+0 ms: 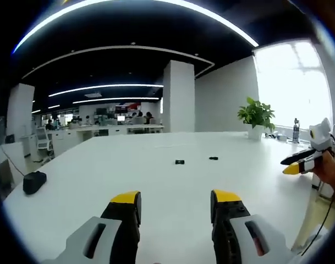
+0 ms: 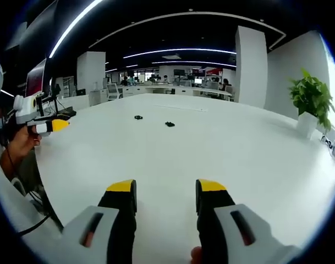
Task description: Snap the two parts of the plastic buckle together until the buckle closes and remains connected.
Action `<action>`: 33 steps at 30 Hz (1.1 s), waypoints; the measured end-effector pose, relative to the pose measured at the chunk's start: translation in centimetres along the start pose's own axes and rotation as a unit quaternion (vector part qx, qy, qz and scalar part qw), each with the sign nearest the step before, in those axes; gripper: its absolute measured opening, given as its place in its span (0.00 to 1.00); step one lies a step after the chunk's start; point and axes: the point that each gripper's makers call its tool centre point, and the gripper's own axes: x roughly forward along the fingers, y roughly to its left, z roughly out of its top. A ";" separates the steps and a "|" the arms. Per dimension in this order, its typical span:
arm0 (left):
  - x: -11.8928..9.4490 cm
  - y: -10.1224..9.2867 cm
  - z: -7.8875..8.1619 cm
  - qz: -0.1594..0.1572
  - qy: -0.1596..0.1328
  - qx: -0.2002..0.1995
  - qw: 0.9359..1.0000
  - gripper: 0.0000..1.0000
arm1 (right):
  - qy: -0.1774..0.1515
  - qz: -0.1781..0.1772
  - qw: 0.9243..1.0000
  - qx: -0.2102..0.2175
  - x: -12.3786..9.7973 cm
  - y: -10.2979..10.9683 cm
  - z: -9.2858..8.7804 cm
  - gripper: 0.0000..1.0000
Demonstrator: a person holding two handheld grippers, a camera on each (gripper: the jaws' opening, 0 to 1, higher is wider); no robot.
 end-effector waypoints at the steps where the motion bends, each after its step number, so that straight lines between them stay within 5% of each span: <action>1: 0.0 0.1 0.0 0.000 0.001 -0.004 1.000 0.51 | 0.000 0.001 1.000 -0.004 0.1 0.0 0.1 0.43; 14: 0.5 0.1 -0.3 -0.006 0.009 -0.042 0.999 0.52 | 0.002 0.009 1.000 -0.012 1.0 -0.4 0.6 0.43; 33: 1.5 -0.2 0.0 -0.011 0.014 -0.021 1.000 0.50 | -0.004 0.017 1.000 0.002 2.8 -0.7 1.1 0.38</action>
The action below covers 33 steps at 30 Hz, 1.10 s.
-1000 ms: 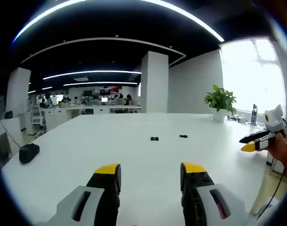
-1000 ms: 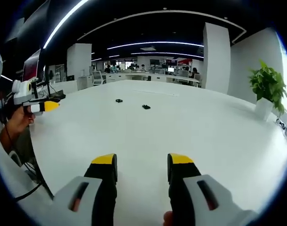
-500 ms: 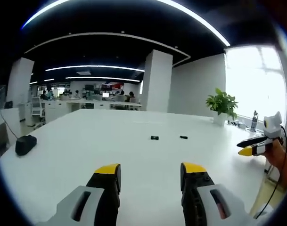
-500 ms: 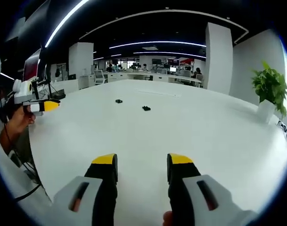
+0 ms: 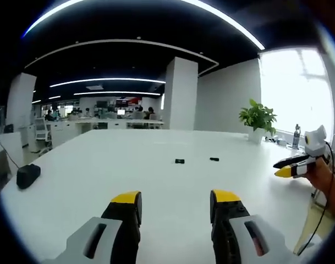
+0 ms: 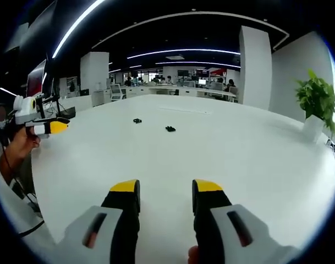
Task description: Snap the two parts of the plastic buckle together until the buckle closes and remains connected.
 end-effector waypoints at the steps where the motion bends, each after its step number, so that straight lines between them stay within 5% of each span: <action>1: 0.0 0.0 0.0 -0.002 0.001 -0.001 1.000 0.50 | 0.000 0.001 1.000 0.001 0.1 0.0 0.0 0.38; 17: 0.9 0.2 0.3 -0.006 0.005 0.032 0.999 0.49 | -0.003 0.008 1.000 -0.008 0.6 0.3 0.4 0.35; 33: 2.3 0.1 0.8 -0.015 0.006 0.012 1.000 0.48 | 0.001 0.018 1.000 -0.018 2.0 0.1 0.8 0.36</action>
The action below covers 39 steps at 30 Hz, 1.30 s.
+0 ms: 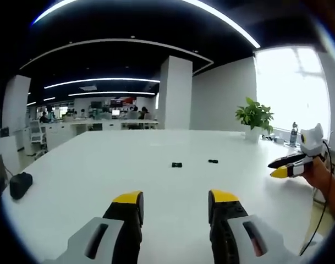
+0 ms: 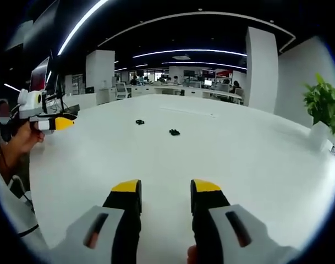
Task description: Snap the two parts of the plastic buckle together until the buckle closes and remains connected.
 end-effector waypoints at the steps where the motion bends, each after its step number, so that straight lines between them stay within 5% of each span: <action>1: 0.1 0.1 0.0 0.000 0.001 0.000 1.000 0.48 | 0.001 0.001 1.000 0.000 0.1 0.0 0.0 0.36; 21: 2.5 -0.4 0.3 -0.034 0.009 -0.011 0.999 0.46 | 0.003 0.033 0.999 -0.017 2.7 -0.2 1.7 0.35; 39: 3.9 0.0 0.5 -0.031 0.022 0.010 0.999 0.47 | 0.001 0.048 0.999 -0.019 4.1 0.0 2.7 0.34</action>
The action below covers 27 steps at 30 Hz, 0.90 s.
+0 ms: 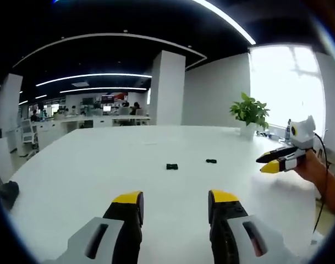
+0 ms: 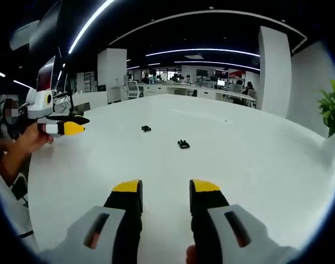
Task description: Snap the two parts of the plastic buckle together until the buckle closes and remains connected.
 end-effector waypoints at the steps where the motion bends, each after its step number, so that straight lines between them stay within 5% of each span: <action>1: 0.1 0.2 0.0 0.003 0.002 0.004 1.000 0.47 | 0.000 -0.001 1.000 0.000 0.0 -0.1 0.0 0.34; 27: 2.6 0.3 0.7 0.005 0.008 0.021 1.000 0.46 | 0.008 0.012 1.000 -0.019 2.5 -1.0 1.6 0.33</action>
